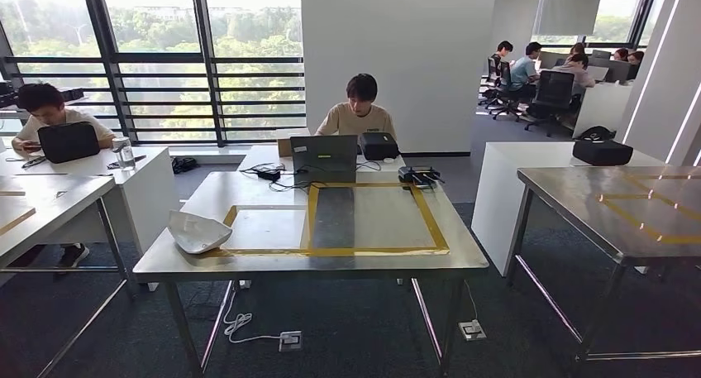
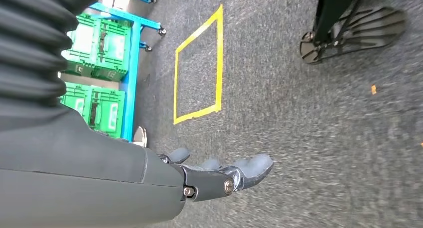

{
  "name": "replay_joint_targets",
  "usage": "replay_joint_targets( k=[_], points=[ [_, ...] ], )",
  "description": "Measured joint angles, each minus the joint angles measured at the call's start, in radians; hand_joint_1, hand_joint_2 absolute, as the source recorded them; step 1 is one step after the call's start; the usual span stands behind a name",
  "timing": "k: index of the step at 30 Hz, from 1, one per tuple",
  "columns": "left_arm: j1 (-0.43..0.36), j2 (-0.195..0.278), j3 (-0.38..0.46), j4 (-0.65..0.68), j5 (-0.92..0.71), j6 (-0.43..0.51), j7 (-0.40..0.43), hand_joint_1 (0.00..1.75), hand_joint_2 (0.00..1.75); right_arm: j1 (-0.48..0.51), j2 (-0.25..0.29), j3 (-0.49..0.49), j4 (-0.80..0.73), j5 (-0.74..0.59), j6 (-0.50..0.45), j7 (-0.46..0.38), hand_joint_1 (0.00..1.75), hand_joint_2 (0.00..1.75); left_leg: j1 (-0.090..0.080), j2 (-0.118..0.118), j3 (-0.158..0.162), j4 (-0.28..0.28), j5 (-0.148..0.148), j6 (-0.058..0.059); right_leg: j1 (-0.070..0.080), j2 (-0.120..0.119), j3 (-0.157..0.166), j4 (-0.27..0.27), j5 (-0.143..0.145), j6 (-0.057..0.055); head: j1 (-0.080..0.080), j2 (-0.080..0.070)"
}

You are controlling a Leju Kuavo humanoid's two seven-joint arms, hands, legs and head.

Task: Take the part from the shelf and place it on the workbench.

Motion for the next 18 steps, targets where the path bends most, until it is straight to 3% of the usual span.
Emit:
replay_joint_targets(
  k=[1,3,5,7,9,10,11,12,14,16,17,18],
  points=[
    [0.004,-0.005,-0.012,0.001,-0.004,-0.007,0.0,0.0,0.0,0.0,0.0,0.0,0.0,-0.001,-0.004,0.0,0.0,1.75,-0.001,0.001,-0.009,0.004,0.008,-0.004,0.004,0.0,0.04,-0.062,-0.013,-0.005,0.0,0.0],
    [0.015,-0.011,-0.024,0.002,0.011,-0.019,-0.005,0.0,0.0,0.0,0.001,0.0,0.0,0.001,-0.005,-0.005,0.0,1.75,-0.001,0.004,-0.017,0.004,0.025,-0.014,0.009,0.001,0.066,-0.119,-0.03,-0.014,0.001,0.0],
    [0.03,-0.014,-0.025,0.004,0.048,-0.023,-0.03,0.0,0.87,0.004,0.003,0.0,0.001,0.005,0.003,-0.008,0.0,1.75,-0.001,0.004,-0.025,0.005,0.029,-0.025,0.004,-0.001,0.054,-0.127,-0.016,-0.025,0.001,0.0],
    [0.043,-0.015,-0.021,0.005,0.082,-0.03,-0.068,0.0,1.75,0.006,0.005,-0.001,0.002,0.007,0.01,-0.008,0.0,1.75,0.002,-0.003,-0.047,0.053,-0.024,-0.037,-0.003,-0.004,0.038,-0.134,0.003,-0.037,-0.001,0.0],
    [0.05,-0.013,-0.015,0.006,0.087,-0.038,-0.091,0.0,1.75,0.006,0.005,-0.001,0.002,0.008,0.014,-0.008,0.0,1.75,0.01,-0.007,-0.082,0.17,-0.111,-0.051,-0.003,-0.006,0.017,-0.133,0.021,-0.04,-0.002,0.0],
    [0.052,-0.011,-0.013,0.007,0.077,-0.039,-0.09,0.0,1.75,0.007,0.005,-0.001,0.002,0.012,0.017,-0.008,0.0,1.75,0.014,-0.007,-0.095,0.229,-0.135,-0.056,-0.004,-0.007,0.005,-0.132,0.03,-0.039,-0.002,0.0],
    [0.054,-0.009,-0.014,0.008,0.061,-0.04,-0.081,0.0,1.75,0.006,0.005,0.0,0.002,0.017,0.024,-0.008,0.0,1.75,0.018,-0.007,-0.096,0.266,-0.138,-0.059,-0.004,-0.009,-0.006,-0.13,0.038,-0.037,-0.002,0.0],
    [0.058,-0.007,-0.016,0.009,0.045,-0.04,-0.069,0.0,1.75,0.006,0.005,0.003,0.001,0.023,0.031,-0.008,0.0,1.75,0.02,-0.007,-0.08,0.268,-0.122,-0.062,-0.005,-0.011,-0.018,-0.128,0.046,-0.034,-0.002,0.0],
    [0.07,-0.001,-0.027,0.012,0.034,-0.038,-0.051,0.0,1.75,0.005,0.004,0.019,-0.009,0.022,0.041,-0.008,0.0,1.75,0.025,-0.006,0.006,0.167,-0.08,-0.063,-0.008,-0.013,-0.036,-0.121,0.058,-0.027,-0.002,0.0],
    [0.087,0.004,-0.041,0.014,0.055,-0.036,-0.047,0.0,1.75,0.004,0.001,0.047,-0.026,-0.003,0.042,-0.008,0.0,1.75,0.022,-0.008,0.099,0.032,-0.08,-0.058,-0.009,-0.011,-0.047,-0.116,0.068,-0.015,-0.002,0.0],
    [0.096,0.006,-0.049,0.015,0.072,-0.035,-0.048,0.0,1.31,0.003,-0.001,0.061,-0.034,-0.021,0.041,-0.008,0.0,1.31,0.02,-0.009,0.12,-0.007,-0.088,-0.052,-0.009,-0.011,-0.049,-0.115,0.073,-0.008,-0.002,0.0],
    [0.1,0.007,-0.052,0.015,0.081,-0.034,-0.048,0.0,1.16,0.003,-0.002,0.069,-0.037,-0.03,0.04,-0.008,0.0,1.16,0.017,-0.01,0.127,-0.02,-0.093,-0.049,-0.009,-0.011,-0.051,-0.115,0.076,-0.005,-0.002,0.0]
  ],
)
